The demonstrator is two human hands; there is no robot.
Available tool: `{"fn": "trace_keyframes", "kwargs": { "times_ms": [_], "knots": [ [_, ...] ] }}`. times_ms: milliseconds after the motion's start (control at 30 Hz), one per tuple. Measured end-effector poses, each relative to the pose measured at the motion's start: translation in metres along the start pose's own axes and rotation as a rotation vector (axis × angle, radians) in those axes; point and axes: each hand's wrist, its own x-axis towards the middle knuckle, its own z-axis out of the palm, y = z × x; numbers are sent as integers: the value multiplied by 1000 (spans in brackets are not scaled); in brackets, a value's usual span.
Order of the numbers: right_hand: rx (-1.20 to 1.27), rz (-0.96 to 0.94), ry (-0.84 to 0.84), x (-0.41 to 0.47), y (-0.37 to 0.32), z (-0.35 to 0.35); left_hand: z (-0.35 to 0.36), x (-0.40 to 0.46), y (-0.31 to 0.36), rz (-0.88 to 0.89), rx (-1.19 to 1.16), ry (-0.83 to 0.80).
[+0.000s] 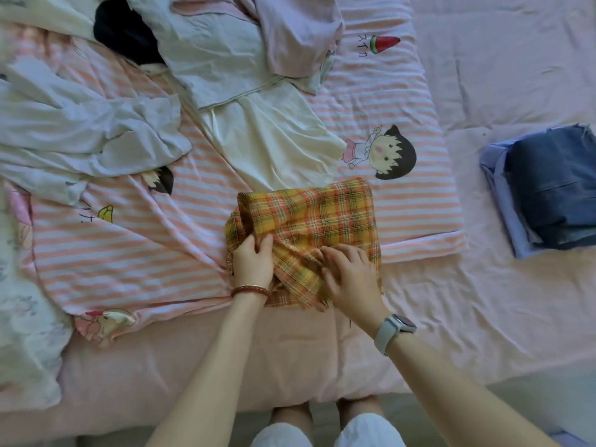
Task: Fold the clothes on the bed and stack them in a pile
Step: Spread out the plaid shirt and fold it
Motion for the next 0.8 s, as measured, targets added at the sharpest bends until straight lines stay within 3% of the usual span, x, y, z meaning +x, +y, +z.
{"fn": "trace_keyframes", "kwargs": {
  "times_ms": [67,200,333,467,633,700,800],
  "knots": [
    [-42,-22,-46,1,-2,0,-10,5,-1,13,-56,-9],
    [35,-105,-196,4,-5,0,-20,14,-8,50,58,77],
    [174,-54,-294,7,-4,-2,-16,-1,-14,-112,-79,-49],
    [212,23,-378,15,-1,-3,-9,-33,-29,-89,-8,-91],
    [-73,-44,-198,18,-1,-3,-13,-37,-38,125,3,124],
    [-81,-37,-188,18,-2,-4,-20,-30,-44,196,126,97],
    [-60,-6,-267,18,3,-3,-30,-18,-61,150,473,-8]
  ]
}}
